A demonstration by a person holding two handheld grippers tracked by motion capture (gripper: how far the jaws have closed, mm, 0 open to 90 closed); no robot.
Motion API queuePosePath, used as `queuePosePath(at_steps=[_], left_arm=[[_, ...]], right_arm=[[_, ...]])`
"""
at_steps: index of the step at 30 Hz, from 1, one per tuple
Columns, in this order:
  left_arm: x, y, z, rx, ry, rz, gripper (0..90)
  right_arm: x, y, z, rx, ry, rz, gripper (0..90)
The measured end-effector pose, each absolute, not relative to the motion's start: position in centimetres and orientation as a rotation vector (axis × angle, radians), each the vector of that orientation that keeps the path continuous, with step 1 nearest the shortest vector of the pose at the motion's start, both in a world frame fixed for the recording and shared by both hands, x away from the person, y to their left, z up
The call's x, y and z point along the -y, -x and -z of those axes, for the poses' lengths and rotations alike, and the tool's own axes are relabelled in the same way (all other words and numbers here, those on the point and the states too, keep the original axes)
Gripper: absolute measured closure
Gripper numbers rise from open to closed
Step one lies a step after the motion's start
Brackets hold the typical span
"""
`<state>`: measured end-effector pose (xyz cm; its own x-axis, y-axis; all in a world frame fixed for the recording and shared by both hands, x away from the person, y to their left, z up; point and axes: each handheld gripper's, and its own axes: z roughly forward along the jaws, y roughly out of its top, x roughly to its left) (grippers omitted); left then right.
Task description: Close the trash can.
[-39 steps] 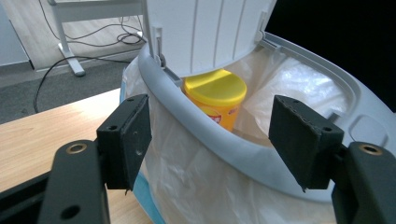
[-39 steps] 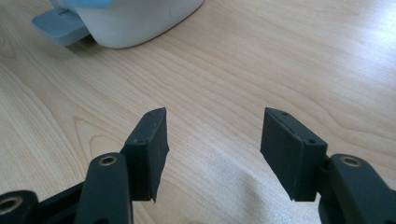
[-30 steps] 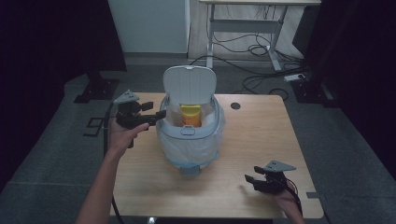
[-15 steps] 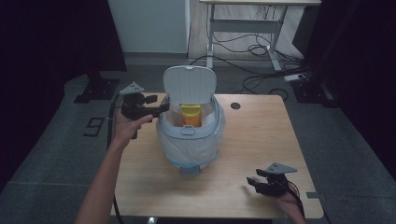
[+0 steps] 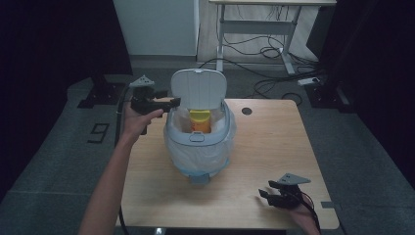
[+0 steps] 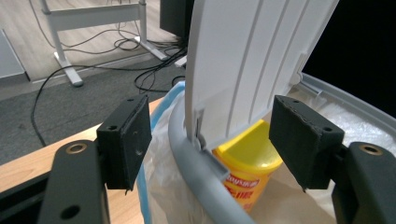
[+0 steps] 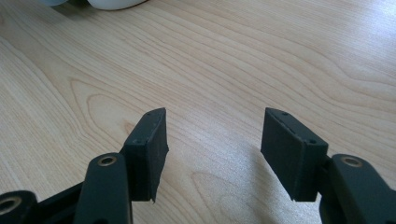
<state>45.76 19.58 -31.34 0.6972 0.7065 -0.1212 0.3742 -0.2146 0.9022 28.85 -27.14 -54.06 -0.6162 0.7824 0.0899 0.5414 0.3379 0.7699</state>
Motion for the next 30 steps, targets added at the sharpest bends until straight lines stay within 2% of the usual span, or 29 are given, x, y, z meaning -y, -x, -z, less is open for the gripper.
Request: queuePosePath(at_steps=[12,15,25,30], left_arm=[[-18.1,-46.1,30.1,-0.733,-1.840,-0.364,26.9],[-17.7,-45.8,30.0,-0.732,-1.862,-0.389,23.4],[-18.1,-45.5,30.1,-0.724,-1.845,-0.338,22.1],[-17.8,-45.0,30.1,-0.713,-1.858,-0.331,17.6]], right_arm=[[27.3,-28.9,54.1,-2.311,-1.196,-1.178,39.9],[27.3,-28.9,54.2,-2.316,-1.197,-1.177,39.8],[27.1,-28.9,54.2,-2.320,-1.195,-1.179,39.5],[27.0,-28.9,54.3,-2.322,-1.196,-1.179,39.5]])
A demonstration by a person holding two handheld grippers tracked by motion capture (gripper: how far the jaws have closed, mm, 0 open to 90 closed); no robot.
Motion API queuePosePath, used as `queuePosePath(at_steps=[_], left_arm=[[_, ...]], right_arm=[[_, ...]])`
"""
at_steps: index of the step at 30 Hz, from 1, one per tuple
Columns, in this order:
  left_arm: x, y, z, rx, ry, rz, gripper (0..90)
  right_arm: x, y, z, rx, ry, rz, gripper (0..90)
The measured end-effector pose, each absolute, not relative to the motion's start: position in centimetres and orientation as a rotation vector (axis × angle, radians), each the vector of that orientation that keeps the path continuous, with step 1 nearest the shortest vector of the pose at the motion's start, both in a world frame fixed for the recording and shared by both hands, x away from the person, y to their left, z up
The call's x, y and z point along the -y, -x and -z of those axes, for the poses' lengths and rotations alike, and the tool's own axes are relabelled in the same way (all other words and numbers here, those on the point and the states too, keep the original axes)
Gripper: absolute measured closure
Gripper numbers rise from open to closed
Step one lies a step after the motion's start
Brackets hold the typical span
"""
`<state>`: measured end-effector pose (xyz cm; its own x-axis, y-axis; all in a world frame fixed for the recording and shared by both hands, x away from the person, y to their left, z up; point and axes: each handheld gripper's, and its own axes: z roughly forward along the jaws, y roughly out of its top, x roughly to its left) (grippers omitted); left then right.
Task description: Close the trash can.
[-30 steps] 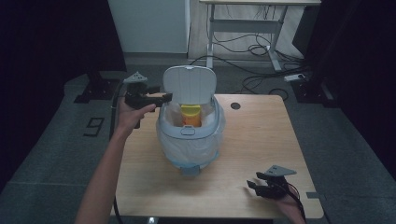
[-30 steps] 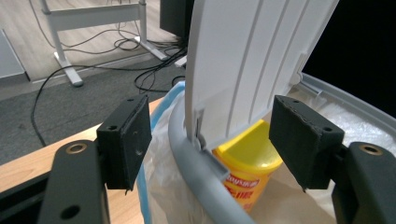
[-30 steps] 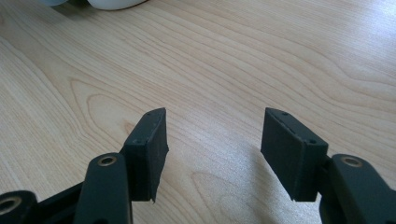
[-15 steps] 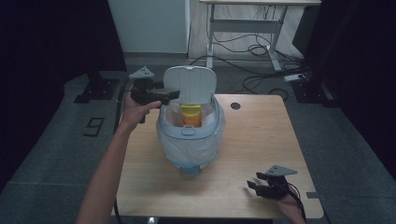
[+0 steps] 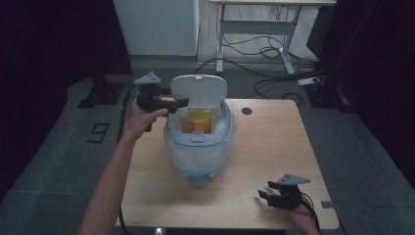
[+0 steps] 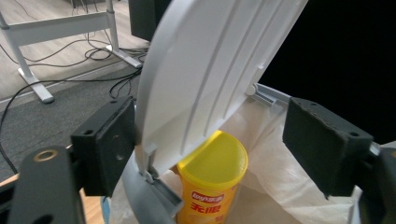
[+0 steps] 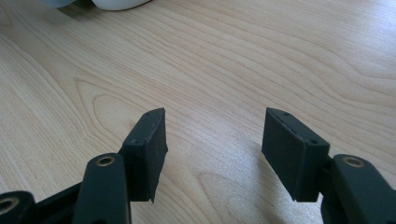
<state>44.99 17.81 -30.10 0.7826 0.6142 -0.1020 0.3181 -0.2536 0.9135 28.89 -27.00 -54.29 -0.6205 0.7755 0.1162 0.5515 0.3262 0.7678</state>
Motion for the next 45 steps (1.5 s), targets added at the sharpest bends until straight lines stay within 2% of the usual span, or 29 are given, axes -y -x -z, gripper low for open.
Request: queuePosePath(at_steps=[6,17,39,45], left_arm=[[-17.8,-44.2,30.5,-0.690,-1.845,-0.321,12.8],[-17.5,-42.3,31.0,-0.692,-1.870,-0.373,11.6],[-18.3,-39.7,29.7,-0.659,-1.821,-0.398,14.3],[-17.9,-39.0,28.9,-0.637,-1.811,-0.368,14.4]], right_arm=[[26.7,-28.9,54.3,-2.330,-1.186,-1.177,39.4],[26.4,-28.7,54.0,-2.332,-1.172,-1.182,39.2],[25.9,-28.6,53.9,-2.334,-1.170,-1.190,38.8],[26.0,-28.7,53.9,-2.333,-1.177,-1.192,38.6]])
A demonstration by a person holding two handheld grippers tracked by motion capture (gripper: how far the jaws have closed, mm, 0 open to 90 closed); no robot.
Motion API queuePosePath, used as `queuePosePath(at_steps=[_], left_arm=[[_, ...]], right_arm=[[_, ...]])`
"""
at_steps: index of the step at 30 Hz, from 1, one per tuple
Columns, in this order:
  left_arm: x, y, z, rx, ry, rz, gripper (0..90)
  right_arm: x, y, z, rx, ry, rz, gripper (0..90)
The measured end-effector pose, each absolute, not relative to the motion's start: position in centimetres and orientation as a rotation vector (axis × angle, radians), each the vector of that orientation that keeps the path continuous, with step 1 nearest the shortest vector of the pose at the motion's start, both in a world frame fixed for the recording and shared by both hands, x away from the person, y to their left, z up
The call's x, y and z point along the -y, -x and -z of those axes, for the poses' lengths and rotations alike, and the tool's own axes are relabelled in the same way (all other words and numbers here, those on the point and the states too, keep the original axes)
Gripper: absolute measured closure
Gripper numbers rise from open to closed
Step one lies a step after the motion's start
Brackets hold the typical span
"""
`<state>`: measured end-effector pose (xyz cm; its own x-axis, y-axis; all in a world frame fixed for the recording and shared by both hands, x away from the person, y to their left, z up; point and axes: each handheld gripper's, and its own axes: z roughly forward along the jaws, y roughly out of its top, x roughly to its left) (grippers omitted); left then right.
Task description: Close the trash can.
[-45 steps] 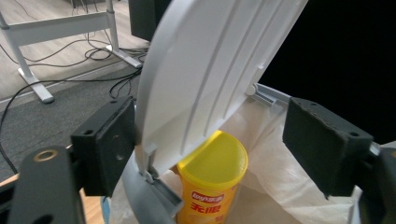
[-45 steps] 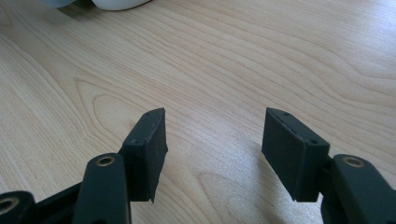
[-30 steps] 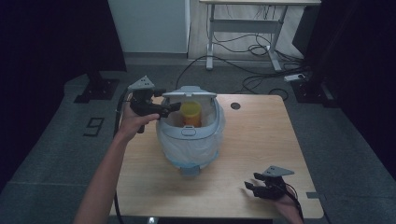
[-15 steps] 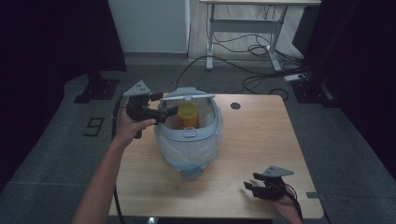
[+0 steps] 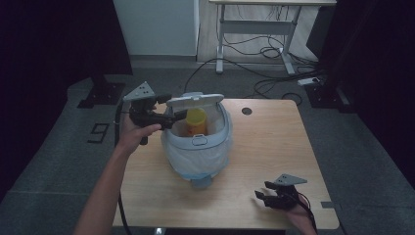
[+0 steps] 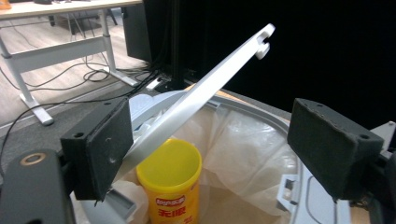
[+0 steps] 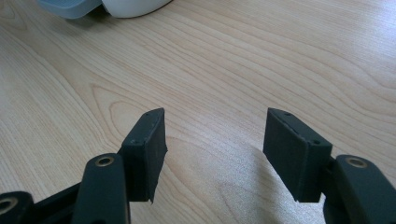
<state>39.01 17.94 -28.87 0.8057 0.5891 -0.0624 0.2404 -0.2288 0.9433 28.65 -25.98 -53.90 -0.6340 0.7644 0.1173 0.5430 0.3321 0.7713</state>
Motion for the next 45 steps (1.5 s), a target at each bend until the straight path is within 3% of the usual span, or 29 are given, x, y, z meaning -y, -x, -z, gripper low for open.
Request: queuePosePath(at_steps=[11,23,28,29,30,45], left_arm=[[-17.7,-37.9,30.4,-0.671,-1.812,-0.254,14.6],[-16.5,-38.7,32.2,-0.728,-1.874,-0.215,14.7],[-15.8,-38.8,32.5,-0.746,-1.889,-0.281,15.1],[-15.5,-38.8,32.5,-0.749,-1.898,-0.312,15.7],[-14.8,-38.5,32.7,-0.755,-1.930,-0.433,16.9],[-13.8,-38.1,33.0,-0.789,-1.921,-0.501,20.5]], right_arm=[[25.8,-28.7,54.1,-2.341,-1.180,-1.177,38.5],[25.8,-28.9,54.3,-2.346,-1.182,-1.166,38.2],[25.9,-28.9,54.3,-2.345,-1.186,-1.163,37.9],[25.9,-28.9,54.3,-2.346,-1.187,-1.163,37.9],[25.9,-28.9,54.3,-2.346,-1.188,-1.163,37.8],[26.1,-28.9,54.3,-2.345,-1.187,-1.163,37.7]])
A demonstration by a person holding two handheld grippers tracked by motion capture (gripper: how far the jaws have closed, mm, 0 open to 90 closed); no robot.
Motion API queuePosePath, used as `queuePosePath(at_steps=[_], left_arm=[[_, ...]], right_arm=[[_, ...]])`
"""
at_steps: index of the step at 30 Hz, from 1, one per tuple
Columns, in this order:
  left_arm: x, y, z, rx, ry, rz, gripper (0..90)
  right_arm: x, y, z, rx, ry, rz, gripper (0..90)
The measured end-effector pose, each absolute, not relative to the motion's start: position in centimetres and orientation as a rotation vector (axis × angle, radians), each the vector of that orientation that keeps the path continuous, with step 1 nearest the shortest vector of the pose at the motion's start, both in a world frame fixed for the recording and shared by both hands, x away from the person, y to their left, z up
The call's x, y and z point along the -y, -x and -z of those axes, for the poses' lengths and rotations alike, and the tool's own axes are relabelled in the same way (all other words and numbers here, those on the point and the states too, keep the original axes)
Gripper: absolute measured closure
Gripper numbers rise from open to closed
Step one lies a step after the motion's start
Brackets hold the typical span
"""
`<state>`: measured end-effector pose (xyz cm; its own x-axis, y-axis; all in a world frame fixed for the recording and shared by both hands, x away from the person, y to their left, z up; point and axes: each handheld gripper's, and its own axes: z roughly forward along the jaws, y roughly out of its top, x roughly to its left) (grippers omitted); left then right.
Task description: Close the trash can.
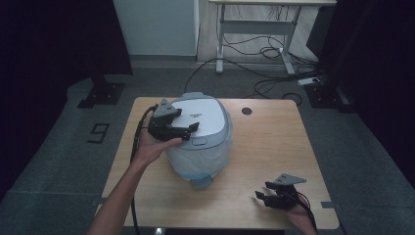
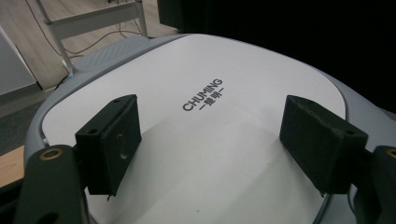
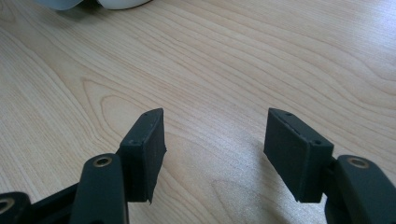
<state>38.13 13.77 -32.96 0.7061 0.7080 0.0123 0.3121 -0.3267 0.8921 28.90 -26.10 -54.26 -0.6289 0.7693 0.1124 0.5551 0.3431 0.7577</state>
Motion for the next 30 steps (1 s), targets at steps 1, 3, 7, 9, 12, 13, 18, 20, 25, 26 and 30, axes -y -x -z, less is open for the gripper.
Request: queuePosePath(at_steps=[1,3,7,9,12,13,18,20,25,26,30], left_arm=[[-13.7,-38.1,32.9,-0.792,-1.923,-0.500,20.4],[-13.8,-38.0,32.9,-0.788,-1.911,-0.496,20.0],[-14.8,-37.4,33.0,-0.786,-1.855,-0.461,20.1],[-15.5,-37.0,32.8,-0.784,-1.836,-0.461,20.1],[-16.5,-36.2,32.4,-0.783,-1.815,-0.466,20.0],[-16.9,-36.0,32.3,-0.784,-1.814,-0.466,20.0],[-18.5,-34.8,32.1,-0.796,-1.811,-0.476,19.6],[-19.0,-34.4,32.3,-0.804,-1.814,-0.484,19.6],[-20.4,-33.1,33.1,-0.829,-1.814,-0.493,19.6],[-20.7,-32.8,33.3,-0.835,-1.812,-0.493,19.6],[-21.7,-31.9,34.3,-0.857,-1.815,-0.497,19.6]], right_arm=[[26.1,-28.9,54.2,-2.344,-1.187,-1.165,37.7],[26.2,-29.0,54.3,-2.343,-1.189,-1.165,37.7],[26.4,-29.1,54.2,-2.342,-1.188,-1.171,37.6],[26.5,-29.2,54.2,-2.337,-1.190,-1.177,37.6],[26.5,-29.3,54.1,-2.335,-1.190,-1.180,37.6],[26.6,-29.4,54.1,-2.333,-1.191,-1.182,37.6],[26.6,-29.6,53.8,-2.326,-1.181,-1.192,37.4],[26.6,-29.7,53.8,-2.321,-1.181,-1.200,37.3],[26.7,-30.0,53.6,-2.311,-1.178,-1.213,37.1],[26.7,-30.1,53.6,-2.308,-1.177,-1.217,37.1],[26.9,-30.3,53.5,-2.303,-1.179,-1.224,37.1]])
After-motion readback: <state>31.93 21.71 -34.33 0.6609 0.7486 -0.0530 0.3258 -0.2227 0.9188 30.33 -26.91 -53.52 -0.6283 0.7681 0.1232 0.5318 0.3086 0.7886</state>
